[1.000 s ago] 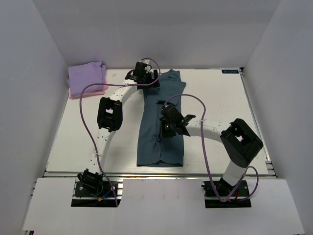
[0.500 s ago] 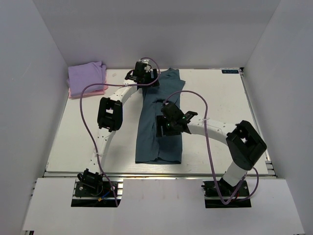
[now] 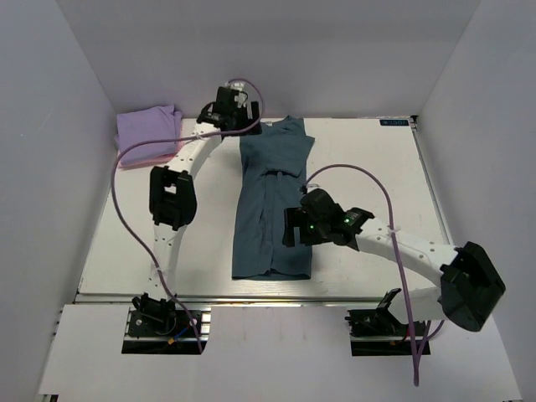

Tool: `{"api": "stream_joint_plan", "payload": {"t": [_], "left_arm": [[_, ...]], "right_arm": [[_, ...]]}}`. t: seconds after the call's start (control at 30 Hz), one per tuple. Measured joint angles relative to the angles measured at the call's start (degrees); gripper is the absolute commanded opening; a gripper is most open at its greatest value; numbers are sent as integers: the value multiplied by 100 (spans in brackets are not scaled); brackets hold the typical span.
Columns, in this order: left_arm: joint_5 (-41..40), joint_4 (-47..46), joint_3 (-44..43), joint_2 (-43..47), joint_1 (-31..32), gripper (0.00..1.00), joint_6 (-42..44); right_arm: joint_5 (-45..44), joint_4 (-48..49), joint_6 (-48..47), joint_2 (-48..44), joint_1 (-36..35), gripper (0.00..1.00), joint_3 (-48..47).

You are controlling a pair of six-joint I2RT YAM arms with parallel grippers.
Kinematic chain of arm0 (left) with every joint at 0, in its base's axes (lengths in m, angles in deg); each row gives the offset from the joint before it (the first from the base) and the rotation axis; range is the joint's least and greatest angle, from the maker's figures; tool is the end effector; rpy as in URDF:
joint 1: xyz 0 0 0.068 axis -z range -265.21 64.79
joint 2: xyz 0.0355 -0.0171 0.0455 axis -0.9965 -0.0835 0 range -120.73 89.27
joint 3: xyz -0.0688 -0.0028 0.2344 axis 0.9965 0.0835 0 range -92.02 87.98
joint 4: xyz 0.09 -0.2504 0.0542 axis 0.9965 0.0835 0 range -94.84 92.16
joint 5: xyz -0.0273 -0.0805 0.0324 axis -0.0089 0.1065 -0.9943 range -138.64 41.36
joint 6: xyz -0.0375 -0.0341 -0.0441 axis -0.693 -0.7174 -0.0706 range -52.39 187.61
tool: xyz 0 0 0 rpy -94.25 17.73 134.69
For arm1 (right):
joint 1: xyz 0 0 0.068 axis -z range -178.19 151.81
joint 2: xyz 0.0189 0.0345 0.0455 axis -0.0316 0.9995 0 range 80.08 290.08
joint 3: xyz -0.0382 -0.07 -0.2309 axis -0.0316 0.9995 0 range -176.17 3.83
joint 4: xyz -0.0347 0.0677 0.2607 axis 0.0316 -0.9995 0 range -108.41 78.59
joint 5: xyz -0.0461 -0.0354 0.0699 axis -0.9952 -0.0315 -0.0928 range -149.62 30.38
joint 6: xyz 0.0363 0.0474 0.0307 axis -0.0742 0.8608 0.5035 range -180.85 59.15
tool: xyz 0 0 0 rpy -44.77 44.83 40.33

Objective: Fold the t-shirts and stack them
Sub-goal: Rotate the tshirt 90 degrees, then grab the bottom of the folded rectangular tshirt with both arms

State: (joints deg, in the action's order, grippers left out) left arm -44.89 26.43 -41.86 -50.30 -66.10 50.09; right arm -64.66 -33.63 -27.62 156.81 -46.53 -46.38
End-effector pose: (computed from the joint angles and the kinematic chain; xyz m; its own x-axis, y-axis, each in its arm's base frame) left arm 0.5250 -0.1856 0.1977 -0.7036 -0.0742 -0.7067 0.1693 0.9484 -0.2681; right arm 0.2068 0.2254 0.1855 -0.8047 -0.0831 -0.5878 -0.3165 0.8978 0.3063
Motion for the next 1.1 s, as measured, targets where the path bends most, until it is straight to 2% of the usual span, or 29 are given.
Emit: {"api": "stream_joint_plan", "payload": {"t": [0.13, 0.23, 0.37, 0.53, 0.7, 0.87, 1.0, 1.03, 1.1], "left_arm": [[-33, 393, 365, 1191, -2, 99, 256], [-140, 533, 1213, 2328, 48, 99, 269], [85, 588, 3200, 3895, 101, 99, -2], [614, 352, 6019, 5178, 221, 99, -575], [920, 509, 7827, 6297, 422, 99, -1012], [1093, 662, 8894, 7475, 619, 99, -1300], [1130, 704, 9353, 7667, 748, 96, -1419], [1156, 680, 9475, 7667, 780, 91, -1438], [1228, 603, 9739, 7632, 844, 87, -1486]], "right_arm": [[-94, -48, 280, -439, 7, 90, 570], [-96, -72, 446, -623, 20, 90, 925], [39, 46, 566, -780, 28, 90, 1292], [448, 339, 612, -750, 26, 89, 1491], [721, 627, 717, -627, 26, 81, 1637], [848, 863, 890, -643, 26, 78, 1961], [863, 1078, 1027, -719, 26, 69, 2105], [855, 1104, 1045, -723, 26, 67, 2120], [822, 1169, 1108, -721, 26, 62, 2166]]}}
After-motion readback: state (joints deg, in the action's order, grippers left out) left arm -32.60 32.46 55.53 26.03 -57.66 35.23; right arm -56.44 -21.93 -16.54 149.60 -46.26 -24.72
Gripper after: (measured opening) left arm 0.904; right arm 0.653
